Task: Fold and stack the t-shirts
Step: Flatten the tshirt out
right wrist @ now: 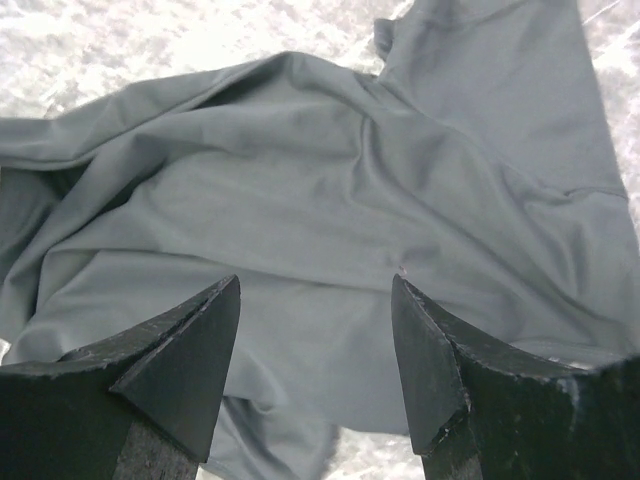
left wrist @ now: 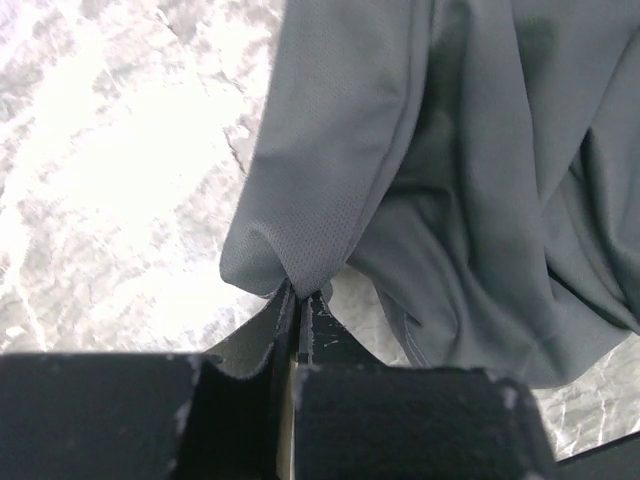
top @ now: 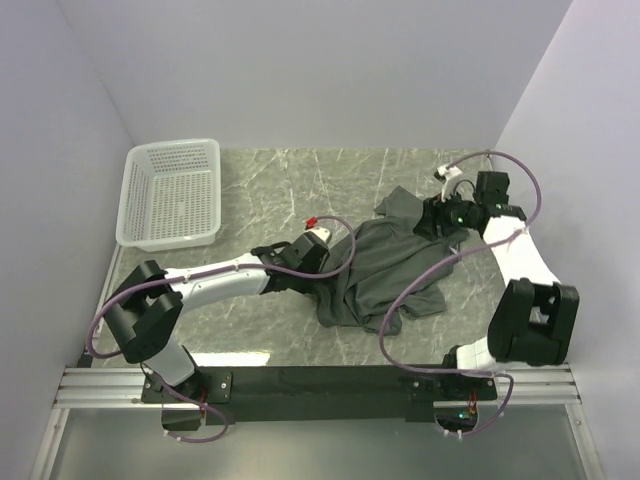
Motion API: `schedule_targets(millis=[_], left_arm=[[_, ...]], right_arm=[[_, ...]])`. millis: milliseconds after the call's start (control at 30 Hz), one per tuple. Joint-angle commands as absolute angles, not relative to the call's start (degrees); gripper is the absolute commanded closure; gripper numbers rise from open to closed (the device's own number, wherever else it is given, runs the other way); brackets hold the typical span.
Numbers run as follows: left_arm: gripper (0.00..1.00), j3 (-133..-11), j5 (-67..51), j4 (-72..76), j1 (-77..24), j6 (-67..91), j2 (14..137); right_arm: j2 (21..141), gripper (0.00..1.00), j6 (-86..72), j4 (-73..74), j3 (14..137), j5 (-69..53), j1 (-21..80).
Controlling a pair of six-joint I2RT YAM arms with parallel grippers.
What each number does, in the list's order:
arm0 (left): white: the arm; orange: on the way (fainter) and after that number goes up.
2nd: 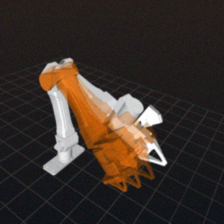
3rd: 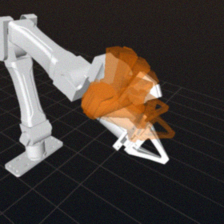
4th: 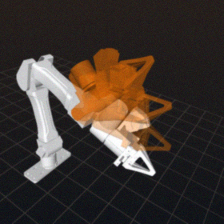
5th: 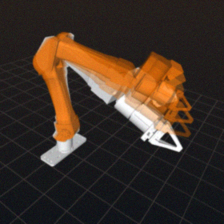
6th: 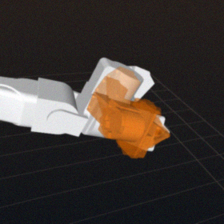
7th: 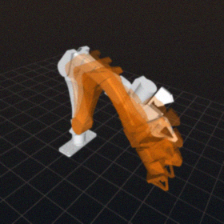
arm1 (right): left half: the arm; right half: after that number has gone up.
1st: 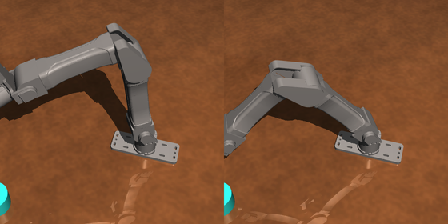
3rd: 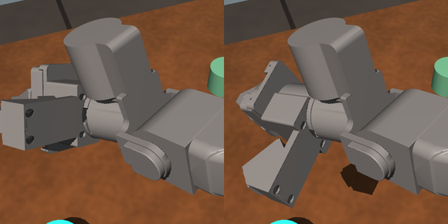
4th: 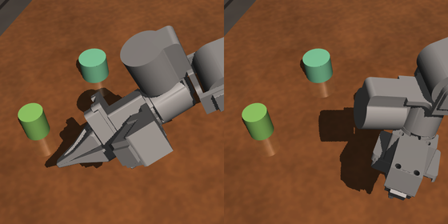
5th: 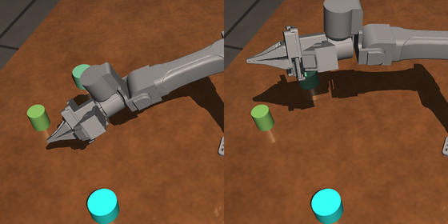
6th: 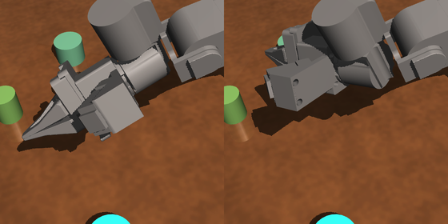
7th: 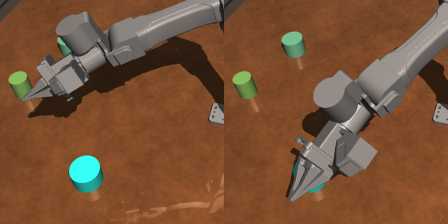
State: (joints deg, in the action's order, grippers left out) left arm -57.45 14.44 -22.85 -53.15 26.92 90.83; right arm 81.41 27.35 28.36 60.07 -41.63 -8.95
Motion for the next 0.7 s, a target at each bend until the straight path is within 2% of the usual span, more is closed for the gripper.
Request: schedule_targets(millis=[0, 367, 567, 667], left_arm=[[0.99, -57.74, 7.83, -20.3, -50.54, 24.35, 87.45], [0.99, -57.48, 4.04, -19.77, -45.0, 25.31, 85.43], [0.99, -57.57, 2.64, -19.51, -43.86, 25.84, 85.6], [0.99, -57.66, 2.2, -19.34, -43.51, 26.37, 85.61]], right_arm=[[86.99, 0.32, 28.57, 30.93, 69.5, -35.62, -6.16], [116.7, 0.32, 27.94, 40.59, 103.49, -22.51, -2.46], [129.8, 0.32, 29.53, 45.78, 119.41, -21.62, -1.06], [133.5, 0.33, 29.27, 45.79, 123.47, -20.92, -0.27]])
